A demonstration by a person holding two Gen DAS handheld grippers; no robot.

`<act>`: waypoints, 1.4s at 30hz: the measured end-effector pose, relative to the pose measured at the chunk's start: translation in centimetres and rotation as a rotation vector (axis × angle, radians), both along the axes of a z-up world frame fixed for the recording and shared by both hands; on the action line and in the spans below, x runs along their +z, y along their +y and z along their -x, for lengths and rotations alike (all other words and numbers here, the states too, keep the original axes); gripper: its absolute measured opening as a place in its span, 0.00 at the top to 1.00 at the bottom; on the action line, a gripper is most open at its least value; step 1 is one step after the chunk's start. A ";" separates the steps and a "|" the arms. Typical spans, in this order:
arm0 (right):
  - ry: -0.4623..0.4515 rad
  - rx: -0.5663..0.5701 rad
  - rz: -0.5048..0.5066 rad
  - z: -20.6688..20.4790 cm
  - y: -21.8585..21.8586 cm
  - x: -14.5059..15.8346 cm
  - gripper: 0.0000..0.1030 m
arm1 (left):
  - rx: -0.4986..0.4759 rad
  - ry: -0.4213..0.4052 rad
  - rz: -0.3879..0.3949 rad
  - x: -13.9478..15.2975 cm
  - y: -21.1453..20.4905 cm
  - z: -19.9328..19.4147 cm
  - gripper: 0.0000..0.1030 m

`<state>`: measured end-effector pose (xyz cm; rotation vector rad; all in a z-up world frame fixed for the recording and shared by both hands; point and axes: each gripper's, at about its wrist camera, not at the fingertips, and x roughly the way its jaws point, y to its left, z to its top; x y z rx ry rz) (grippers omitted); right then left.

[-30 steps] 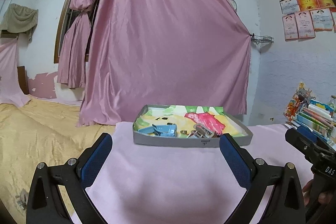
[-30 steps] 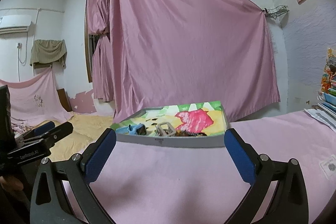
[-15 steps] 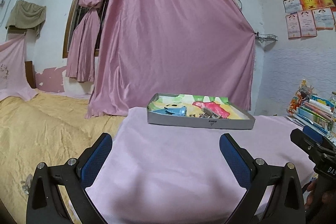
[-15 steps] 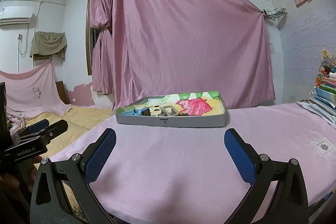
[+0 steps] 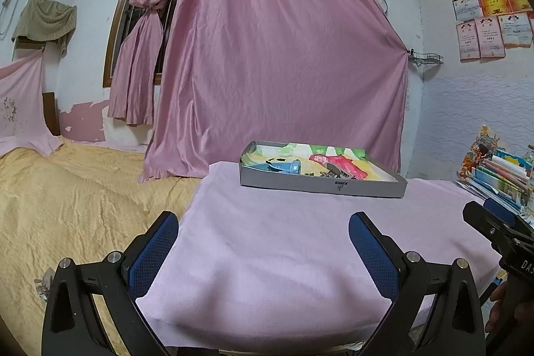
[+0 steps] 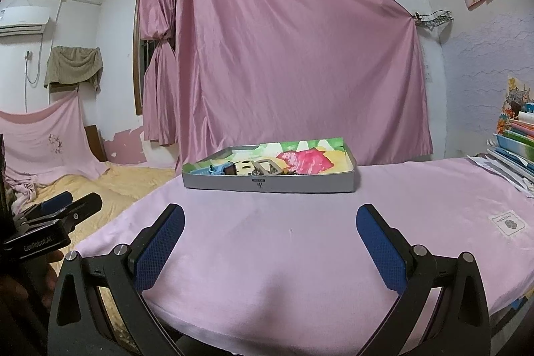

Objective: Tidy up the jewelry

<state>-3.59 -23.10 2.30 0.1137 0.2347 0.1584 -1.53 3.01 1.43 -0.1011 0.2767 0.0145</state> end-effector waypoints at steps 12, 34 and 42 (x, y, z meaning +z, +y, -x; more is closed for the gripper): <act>0.002 0.001 -0.003 -0.2 0.0 -0.1 0.02 | -0.003 0.001 0.001 0.0 0.1 -0.1 0.00; 0.004 -0.001 -0.005 -0.4 0.0 -0.2 0.02 | -0.003 0.005 0.000 -0.1 0.0 -0.1 0.00; 0.005 -0.001 -0.006 -0.3 -0.1 -0.3 0.02 | -0.002 0.005 0.002 -0.1 0.0 -0.1 0.00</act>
